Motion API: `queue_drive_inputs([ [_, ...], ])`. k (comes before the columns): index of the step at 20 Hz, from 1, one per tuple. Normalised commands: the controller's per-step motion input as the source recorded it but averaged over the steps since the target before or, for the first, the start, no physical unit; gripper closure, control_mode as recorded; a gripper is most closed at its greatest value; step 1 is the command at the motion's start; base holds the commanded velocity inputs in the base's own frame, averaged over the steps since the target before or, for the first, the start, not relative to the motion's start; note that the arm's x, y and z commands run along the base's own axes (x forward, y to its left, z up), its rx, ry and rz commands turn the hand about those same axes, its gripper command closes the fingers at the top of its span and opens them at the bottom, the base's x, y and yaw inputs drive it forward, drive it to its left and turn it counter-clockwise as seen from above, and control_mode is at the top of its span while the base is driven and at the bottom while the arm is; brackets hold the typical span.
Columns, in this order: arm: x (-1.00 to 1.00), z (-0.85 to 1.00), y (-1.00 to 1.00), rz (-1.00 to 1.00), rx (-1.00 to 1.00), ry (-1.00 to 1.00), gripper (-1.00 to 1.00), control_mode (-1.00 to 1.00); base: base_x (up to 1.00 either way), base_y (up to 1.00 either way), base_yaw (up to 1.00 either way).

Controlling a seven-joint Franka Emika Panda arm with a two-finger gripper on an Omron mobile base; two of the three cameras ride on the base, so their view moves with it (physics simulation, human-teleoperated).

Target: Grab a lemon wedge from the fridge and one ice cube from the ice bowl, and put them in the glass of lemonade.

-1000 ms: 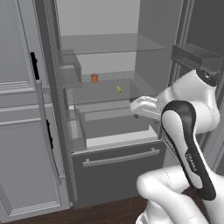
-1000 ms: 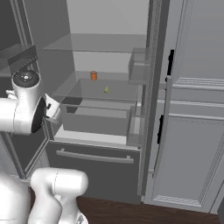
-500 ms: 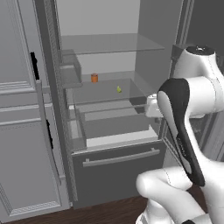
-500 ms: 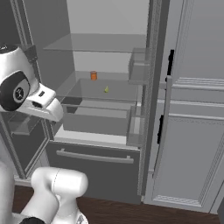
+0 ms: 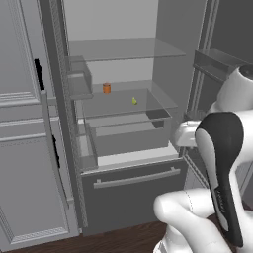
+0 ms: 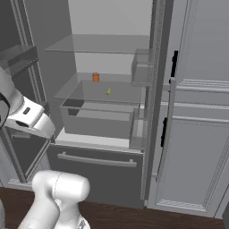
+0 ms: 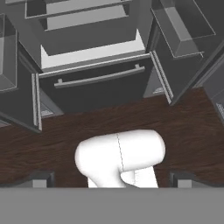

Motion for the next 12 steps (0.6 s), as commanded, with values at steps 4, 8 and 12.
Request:
queue_drive_inputs([
  [4, 0.03, 0.0, -0.15, 0.01, 0.01, -0.07, -1.0, -1.0, 0.0, 0.0, 0.0],
  [8, 0.12, -0.1, -0.03, 0.01, 0.0, -0.11, -1.0, -1.0, 0.0, 0.0, 0.0],
  [12, 0.0, -0.05, 0.0, 0.02, 0.0, -0.07, -1.0, -1.0, 0.0, 0.0, 0.0],
])
